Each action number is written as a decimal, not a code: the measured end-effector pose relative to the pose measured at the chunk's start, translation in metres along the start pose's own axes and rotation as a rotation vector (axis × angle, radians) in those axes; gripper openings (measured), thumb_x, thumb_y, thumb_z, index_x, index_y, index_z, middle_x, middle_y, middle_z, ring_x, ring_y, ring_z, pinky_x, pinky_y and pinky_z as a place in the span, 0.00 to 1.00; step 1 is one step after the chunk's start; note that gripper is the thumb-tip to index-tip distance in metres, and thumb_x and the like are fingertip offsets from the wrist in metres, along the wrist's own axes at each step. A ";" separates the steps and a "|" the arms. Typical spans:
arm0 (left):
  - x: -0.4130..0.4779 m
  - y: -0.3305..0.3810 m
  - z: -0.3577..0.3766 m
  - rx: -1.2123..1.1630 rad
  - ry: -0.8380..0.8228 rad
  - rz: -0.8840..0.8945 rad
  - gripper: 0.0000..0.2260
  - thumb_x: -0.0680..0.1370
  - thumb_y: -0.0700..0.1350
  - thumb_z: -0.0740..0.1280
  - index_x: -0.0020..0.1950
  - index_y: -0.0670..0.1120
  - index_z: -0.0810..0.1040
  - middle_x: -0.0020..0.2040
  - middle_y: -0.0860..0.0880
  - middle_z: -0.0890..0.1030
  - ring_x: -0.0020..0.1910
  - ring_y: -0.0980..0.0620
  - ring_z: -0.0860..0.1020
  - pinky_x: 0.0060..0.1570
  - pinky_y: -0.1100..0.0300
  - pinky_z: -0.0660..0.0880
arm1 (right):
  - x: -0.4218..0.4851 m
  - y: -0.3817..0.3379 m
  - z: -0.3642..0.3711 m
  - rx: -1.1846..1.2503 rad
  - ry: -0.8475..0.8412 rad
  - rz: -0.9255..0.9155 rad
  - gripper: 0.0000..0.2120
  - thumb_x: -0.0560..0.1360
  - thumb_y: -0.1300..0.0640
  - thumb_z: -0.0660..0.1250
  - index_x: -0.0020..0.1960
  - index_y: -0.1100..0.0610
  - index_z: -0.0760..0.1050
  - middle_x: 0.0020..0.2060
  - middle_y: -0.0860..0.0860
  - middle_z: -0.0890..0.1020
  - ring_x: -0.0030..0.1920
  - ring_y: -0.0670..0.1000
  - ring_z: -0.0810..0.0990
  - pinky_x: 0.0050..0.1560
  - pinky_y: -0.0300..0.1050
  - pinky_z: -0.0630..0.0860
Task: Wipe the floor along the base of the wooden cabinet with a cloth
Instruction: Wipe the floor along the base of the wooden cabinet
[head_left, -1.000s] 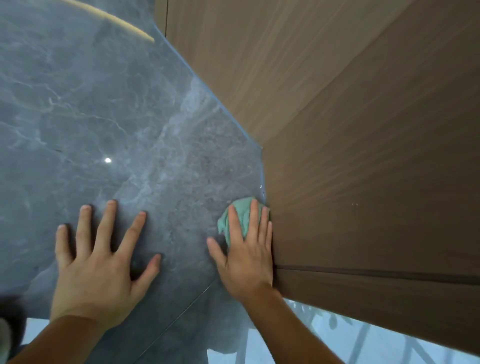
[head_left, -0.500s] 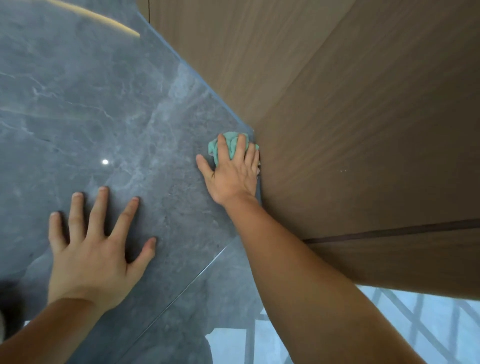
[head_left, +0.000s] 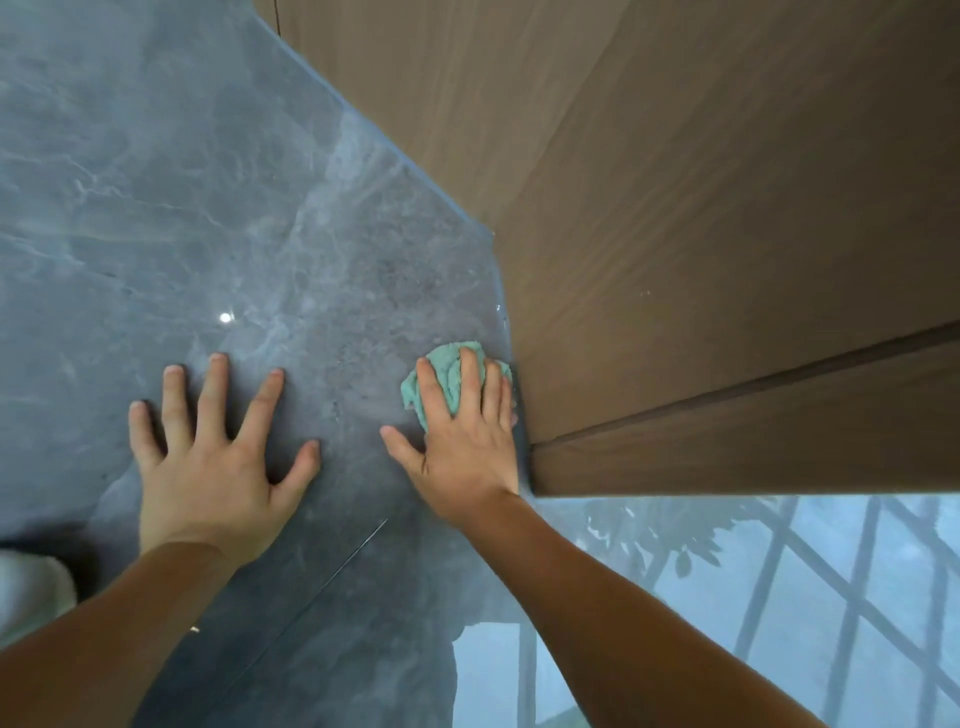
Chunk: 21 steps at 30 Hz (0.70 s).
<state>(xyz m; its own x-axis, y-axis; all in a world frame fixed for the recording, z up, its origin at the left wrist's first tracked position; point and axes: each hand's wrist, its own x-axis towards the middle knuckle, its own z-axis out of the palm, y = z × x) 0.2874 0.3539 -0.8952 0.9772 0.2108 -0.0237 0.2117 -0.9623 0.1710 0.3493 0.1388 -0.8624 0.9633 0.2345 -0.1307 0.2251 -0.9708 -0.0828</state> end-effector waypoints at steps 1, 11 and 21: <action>0.002 0.000 -0.001 -0.012 -0.004 -0.009 0.36 0.76 0.70 0.52 0.81 0.54 0.63 0.83 0.39 0.58 0.81 0.32 0.52 0.78 0.43 0.34 | -0.007 0.001 0.000 -0.012 -0.007 -0.028 0.38 0.74 0.30 0.50 0.78 0.49 0.56 0.77 0.63 0.55 0.75 0.67 0.52 0.76 0.63 0.44; -0.004 0.001 -0.007 -0.039 -0.056 -0.015 0.36 0.76 0.70 0.52 0.81 0.55 0.61 0.84 0.40 0.56 0.82 0.32 0.50 0.78 0.35 0.42 | -0.099 0.057 0.007 -0.047 -0.096 -0.338 0.36 0.74 0.31 0.57 0.77 0.48 0.60 0.76 0.63 0.61 0.76 0.67 0.55 0.76 0.64 0.52; -0.005 -0.002 0.000 -0.027 -0.032 0.000 0.36 0.77 0.71 0.51 0.82 0.55 0.59 0.83 0.40 0.55 0.82 0.32 0.50 0.77 0.33 0.44 | -0.125 0.112 0.007 -0.158 -0.164 -0.613 0.36 0.74 0.33 0.60 0.78 0.47 0.57 0.76 0.61 0.62 0.76 0.66 0.56 0.76 0.64 0.53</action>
<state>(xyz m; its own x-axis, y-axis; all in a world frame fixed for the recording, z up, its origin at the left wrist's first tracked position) 0.2825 0.3545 -0.8954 0.9773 0.2047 -0.0550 0.2116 -0.9572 0.1975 0.2527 0.0007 -0.8628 0.6214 0.7405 -0.2560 0.7575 -0.6513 -0.0453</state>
